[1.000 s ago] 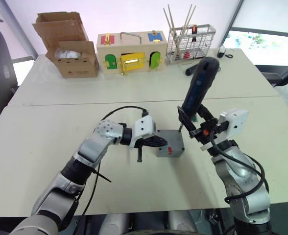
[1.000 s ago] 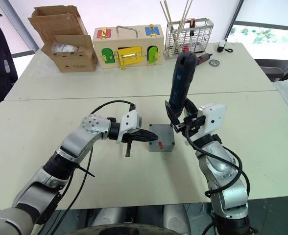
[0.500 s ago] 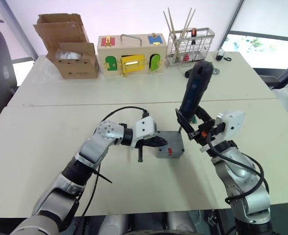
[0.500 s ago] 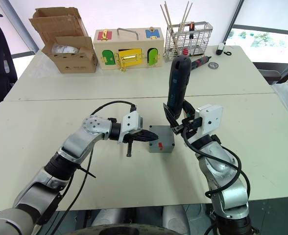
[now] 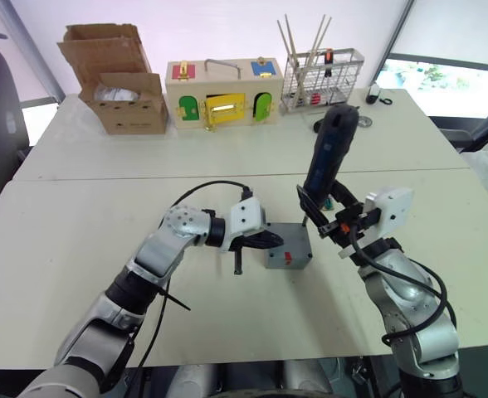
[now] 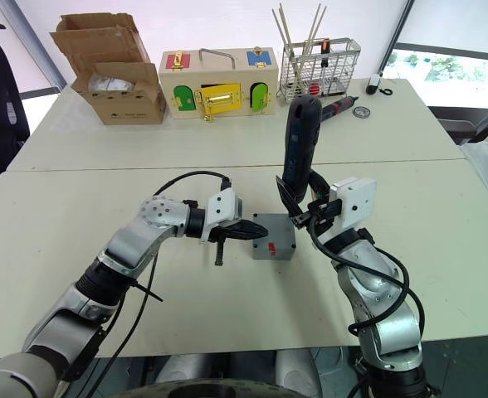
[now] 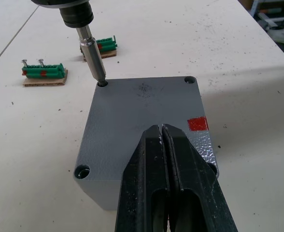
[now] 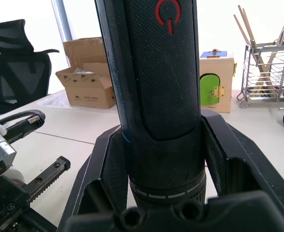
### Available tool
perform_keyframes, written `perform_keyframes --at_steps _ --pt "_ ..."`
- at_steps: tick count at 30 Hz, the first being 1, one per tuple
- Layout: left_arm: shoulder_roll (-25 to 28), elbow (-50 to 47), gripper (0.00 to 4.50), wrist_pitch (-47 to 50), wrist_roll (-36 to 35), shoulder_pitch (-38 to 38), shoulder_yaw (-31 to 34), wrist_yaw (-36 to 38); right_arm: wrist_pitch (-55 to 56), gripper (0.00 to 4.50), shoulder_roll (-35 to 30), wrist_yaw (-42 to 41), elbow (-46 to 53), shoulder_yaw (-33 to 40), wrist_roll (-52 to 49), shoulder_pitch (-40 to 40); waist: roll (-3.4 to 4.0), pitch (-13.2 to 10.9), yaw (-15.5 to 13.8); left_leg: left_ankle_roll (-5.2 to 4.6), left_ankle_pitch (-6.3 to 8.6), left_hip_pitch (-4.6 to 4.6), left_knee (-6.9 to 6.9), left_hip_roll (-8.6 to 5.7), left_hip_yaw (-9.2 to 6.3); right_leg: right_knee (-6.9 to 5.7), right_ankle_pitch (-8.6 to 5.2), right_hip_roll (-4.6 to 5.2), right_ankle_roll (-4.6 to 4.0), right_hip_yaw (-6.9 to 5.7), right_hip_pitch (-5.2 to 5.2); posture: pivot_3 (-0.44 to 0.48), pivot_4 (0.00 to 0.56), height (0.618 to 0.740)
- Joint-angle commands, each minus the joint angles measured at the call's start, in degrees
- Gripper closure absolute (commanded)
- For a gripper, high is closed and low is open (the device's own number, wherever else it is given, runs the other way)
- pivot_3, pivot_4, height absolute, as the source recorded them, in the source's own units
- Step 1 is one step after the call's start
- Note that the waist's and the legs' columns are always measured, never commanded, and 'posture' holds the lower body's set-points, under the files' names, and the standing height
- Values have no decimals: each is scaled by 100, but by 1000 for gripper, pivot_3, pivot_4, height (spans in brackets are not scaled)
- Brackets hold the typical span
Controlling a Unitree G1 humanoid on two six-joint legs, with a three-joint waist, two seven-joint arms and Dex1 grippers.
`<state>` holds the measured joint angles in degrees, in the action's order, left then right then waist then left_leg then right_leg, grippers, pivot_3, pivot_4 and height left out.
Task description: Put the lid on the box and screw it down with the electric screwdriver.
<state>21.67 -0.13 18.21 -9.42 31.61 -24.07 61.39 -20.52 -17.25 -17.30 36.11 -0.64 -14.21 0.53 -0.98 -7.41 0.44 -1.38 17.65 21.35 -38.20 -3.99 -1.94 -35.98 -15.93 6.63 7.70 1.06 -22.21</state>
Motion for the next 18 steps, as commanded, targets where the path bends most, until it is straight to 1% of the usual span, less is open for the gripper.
perform_keyframes --at_steps 1,14,18 --pt "5 132 4500 52 175 -53 -177 14 -268 2684 -95 -96 -509 -222 122 417 -1 3 -2 0 0 0 0 0 0 1 0 1 0 0 0 0 150 737" --pt "14 95 4500 36 203 -85 -192 40 -200 2684 -109 -125 -626 -226 199 435 -15 20 -7 0 0 1 6 0 -1 15 0 11 0 0 3 0 150 737" --pt "6 94 4500 34 203 -83 -196 42 -186 2684 -112 -128 -622 -210 213 427 -15 23 -9 0 0 2 10 1 -3 37 0 10 0 -1 10 0 150 737"
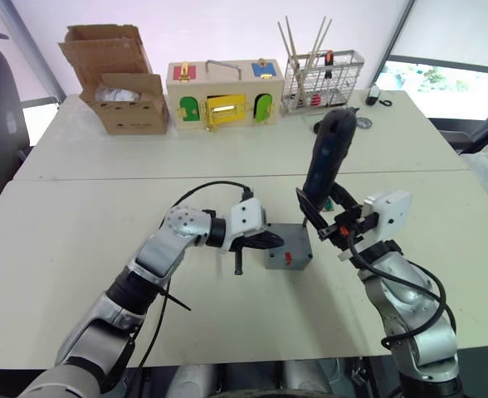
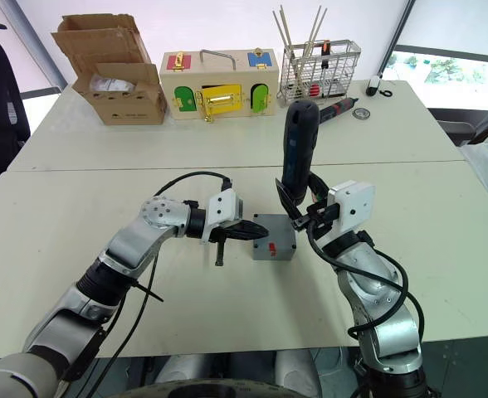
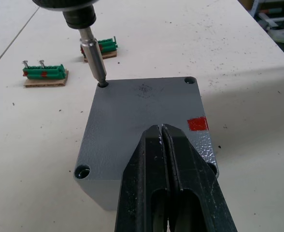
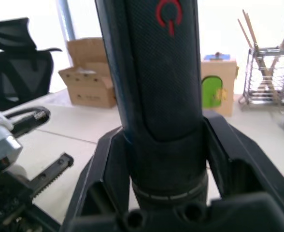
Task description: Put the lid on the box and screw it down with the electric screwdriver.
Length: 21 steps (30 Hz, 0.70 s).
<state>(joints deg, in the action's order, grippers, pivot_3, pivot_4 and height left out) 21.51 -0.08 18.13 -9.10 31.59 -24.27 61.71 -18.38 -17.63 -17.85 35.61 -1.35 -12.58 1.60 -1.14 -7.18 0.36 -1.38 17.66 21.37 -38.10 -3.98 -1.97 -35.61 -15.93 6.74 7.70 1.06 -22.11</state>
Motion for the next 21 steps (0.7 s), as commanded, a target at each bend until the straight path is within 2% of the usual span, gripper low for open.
perform_keyframes --at_steps 1,7,14,17,21 --pt "21 89 4500 42 171 -80 -176 11 -402 2684 -77 -71 -558 -136 51 323 1 0 -2 0 0 1 1 0 0 5 0 0 0 0 1 0 150 737" --pt "-14 143 4500 33 180 -71 -190 7 -522 2684 -157 -43 -284 44 -36 149 4 -1 -28 0 1 2 8 1 -5 27 0 3 0 1 10 0 150 737" --pt "-57 272 4500 -41 207 -59 -167 -25 -1619 2684 -498 -5 626 669 -778 -722 36 -23 -128 0 1 18 10 0 -6 33 0 7 -1 2 -1 0 150 737" --pt "-145 302 4500 117 -165 53 280 -93 -2475 2684 -821 -28 963 1317 -1689 -1571 76 -55 -112 0 1 35 8 -1 -6 35 1 8 -2 2 -15 0 150 737" --pt "-231 80 4500 641 -932 214 957 -75 -3483 2684 -1190 33 918 2054 -3176 -2465 88 -93 -106 18 -14 124 -3 -4 -7 4 6 7 -2 0 -91 0 150 737"
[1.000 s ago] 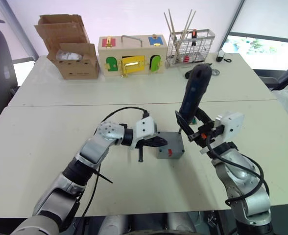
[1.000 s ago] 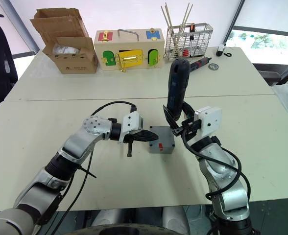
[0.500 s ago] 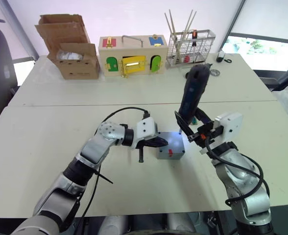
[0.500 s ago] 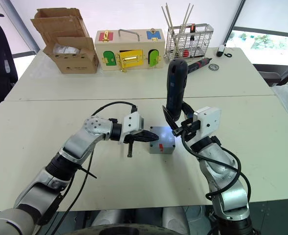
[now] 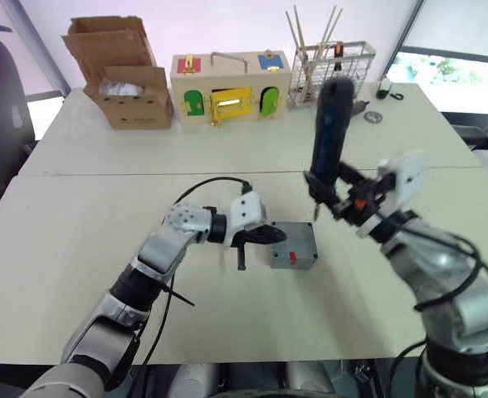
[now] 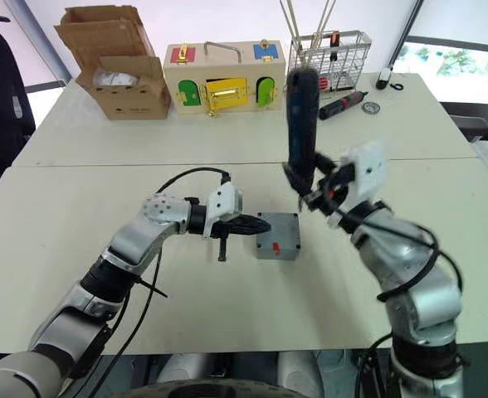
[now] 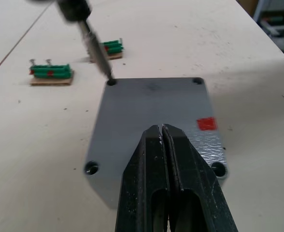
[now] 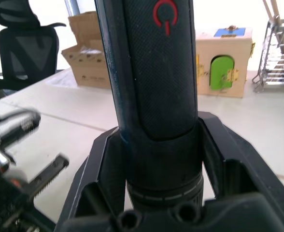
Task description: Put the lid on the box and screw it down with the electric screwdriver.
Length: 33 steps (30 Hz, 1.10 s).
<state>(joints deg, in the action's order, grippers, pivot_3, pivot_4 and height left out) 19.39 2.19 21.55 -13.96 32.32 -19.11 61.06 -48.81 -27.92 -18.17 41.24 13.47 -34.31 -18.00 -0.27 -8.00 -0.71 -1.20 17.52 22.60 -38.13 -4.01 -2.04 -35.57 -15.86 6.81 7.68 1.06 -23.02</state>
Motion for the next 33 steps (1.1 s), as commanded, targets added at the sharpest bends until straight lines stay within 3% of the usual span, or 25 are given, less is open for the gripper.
perform_keyframes --at_steps 1,5,10,13,15,19,22,28,33 --pt "-3 -205 4500 411 -574 166 551 7 -610 2684 -203 142 286 720 -1350 -701 -2 -19 5 25 -14 16 3 0 0 -8 0 -1 0 -2 -22 0 150 737" --pt "185 -389 4500 787 -981 302 899 159 -922 2684 -207 703 -251 1194 -2343 -1444 -6 -49 30 52 -32 86 -2 3 0 -62 0 -3 1 -14 -119 0 150 737" --pt "203 -387 4500 865 -1137 498 1062 83 -1101 2684 -289 1385 -757 1388 -2995 -1652 -7 -51 9 52 -35 88 -8 -1 6 -61 0 -4 1 -15 -114 0 150 737" --pt "191 -336 4500 763 -1131 696 1046 140 -1669 2684 -1036 1553 -1121 1506 -3297 -1711 -6 -61 -5 45 -38 88 -10 -6 10 -61 0 -1 1 -15 -111 0 150 737" --pt "261 -308 4500 593 -976 887 938 244 -2268 2684 -1894 1606 -1753 1838 -3795 -1889 -6 -76 -8 40 -41 92 -11 -11 11 -58 0 2 1 -15 -110 0 150 737" --pt "316 -535 4500 397 -887 1121 744 423 -3795 2684 -3867 830 -3176 2139 -4139 -1717 6 -107 -29 25 -47 105 -12 -16 15 -50 0 9 0 -19 -112 0 150 737" --pt "319 -899 4500 359 -871 1014 475 548 -4161 2684 -4537 -41 -3607 2186 -4010 -1110 4 -108 43 14 -40 105 1 -7 17 -47 0 6 0 -20 -110 0 150 737" --pt "338 -1631 4500 475 -917 497 -18 579 -4053 2684 -4894 -882 -4284 1674 -2928 397 16 -113 119 7 -38 98 -18 -3 41 -53 0 8 1 -10 -106 0 150 737" --pt "340 -1944 4500 605 -856 173 -185 315 -3943 2684 -4852 -1263 -4808 871 -2300 287 32 -109 138 -25 -34 78 -22 -6 46 -65 8 5 14 0 -99 0 150 737"
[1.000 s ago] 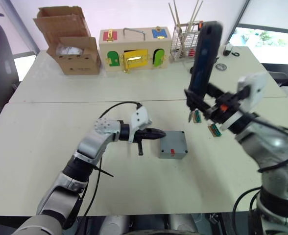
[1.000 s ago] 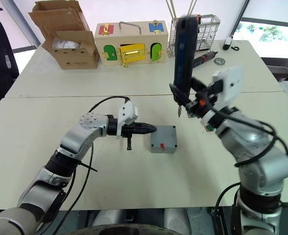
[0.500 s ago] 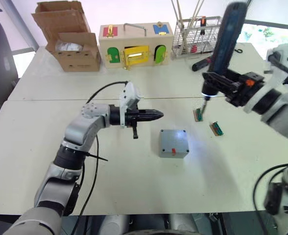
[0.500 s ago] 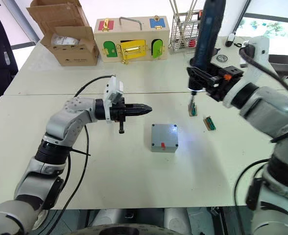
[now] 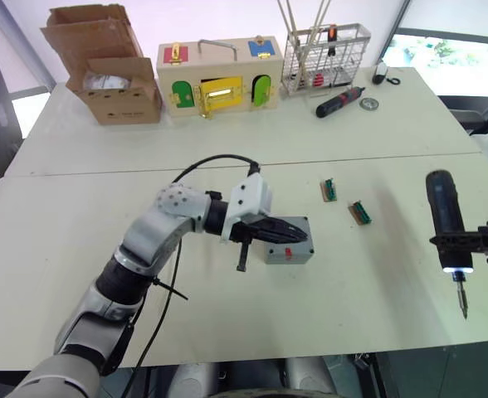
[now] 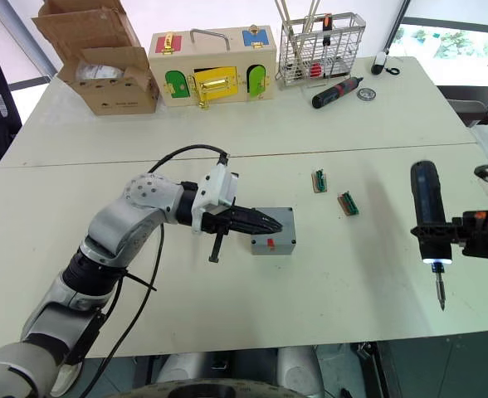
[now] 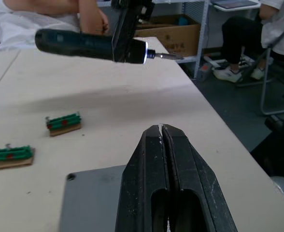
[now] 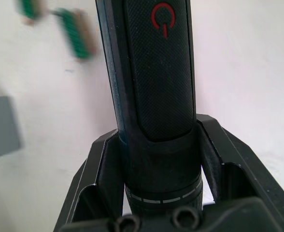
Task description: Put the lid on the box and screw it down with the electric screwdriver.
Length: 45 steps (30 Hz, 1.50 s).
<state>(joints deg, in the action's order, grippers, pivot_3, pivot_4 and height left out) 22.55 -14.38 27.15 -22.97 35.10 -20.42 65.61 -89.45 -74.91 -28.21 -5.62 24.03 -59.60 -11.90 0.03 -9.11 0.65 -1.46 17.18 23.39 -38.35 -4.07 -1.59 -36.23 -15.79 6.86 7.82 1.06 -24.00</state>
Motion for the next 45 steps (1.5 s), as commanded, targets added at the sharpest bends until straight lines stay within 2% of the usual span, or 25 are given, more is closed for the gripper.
perform_keyframes --at_steps 1,8,15,17,22,23,27,31,36,39,42,45 --pt "43 -324 4500 54 58 -147 -77 -170 95 2684 -134 -317 -199 -325 312 -435 6 2 7 1 0 -1 0 0 0 0 0 -1 0 1 0 0 150 737" --pt "47 -499 4500 160 86 -360 -143 -464 496 2684 86 -707 -819 -1460 1195 -1191 9 -1 -64 37 -21 5 5 -1 -1 8 0 -1 0 -1 -5 0 150 737" --pt "98 -502 4500 189 92 -362 -116 -517 1014 2684 216 -1089 -1016 -2055 1916 -1392 13 -1 -151 39 -21 6 2 -5 -2 8 0 0 0 -2 -5 0 150 737" --pt "112 -468 4500 185 103 -348 -104 -519 1269 1671 247 -1192 -1045 -2120 2109 -1380 13 -1 -139 39 -22 6 2 -5 -1 8 0 0 0 -2 -5 0 150 737" --pt "163 -445 4500 147 159 -274 -143 -444 1511 218 315 -1417 -1034 -2092 2363 -1371 13 0 -141 41 -23 5 1 -5 -2 5 0 -1 0 -3 -5 0 150 737" --pt "183 -454 4500 145 151 -251 -152 -399 1533 41 322 -1455 -1015 -2082 2396 -1372 13 0 -141 41 -23 5 1 -4 -2 5 0 -1 0 -3 -5 0 150 737" --pt "190 -370 4500 89 171 -165 -109 -391 1545 14 359 -1547 -949 -1981 2488 -1402 13 0 -141 41 -23 5 0 -5 -2 5 0 -1 0 -3 -5 0 150 737" --pt "129 195 4500 7 212 55 380 -741 2070 14 302 -1619 -702 -1638 2622 -1562 13 0 -138 42 -24 5 -3 -5 -2 3 0 -1 0 -3 -5 0 150 737" --pt "319 1191 4500 -295 355 251 906 -937 2565 14 356 -1712 219 -1037 2585 -1393 15 1 -126 44 -24 3 -3 -3 -3 -3 0 -5 1 -5 -9 0 150 737" --pt "623 1394 4500 -328 438 152 851 -634 1904 14 920 -1770 1481 -248 1610 -1254 12 0 -125 45 -24 4 5 -1 -3 -4 0 -5 2 -6 -16 0 150 737" --pt "807 1362 4500 -281 484 -7 681 -352 1721 14 1399 -1658 2917 -81 1144 -541 -2 5 -168 45 -24 7 6 -1 -17 -5 1 -4 2 -15 -13 0 150 737" --pt "913 1344 4500 -300 672 -253 400 -157 1874 14 1925 -1587 4191 -250 795 425 -4 4 -235 46 -24 11 -3 -9 -30 -3 1 1 2 -20 -3 0 150 737"
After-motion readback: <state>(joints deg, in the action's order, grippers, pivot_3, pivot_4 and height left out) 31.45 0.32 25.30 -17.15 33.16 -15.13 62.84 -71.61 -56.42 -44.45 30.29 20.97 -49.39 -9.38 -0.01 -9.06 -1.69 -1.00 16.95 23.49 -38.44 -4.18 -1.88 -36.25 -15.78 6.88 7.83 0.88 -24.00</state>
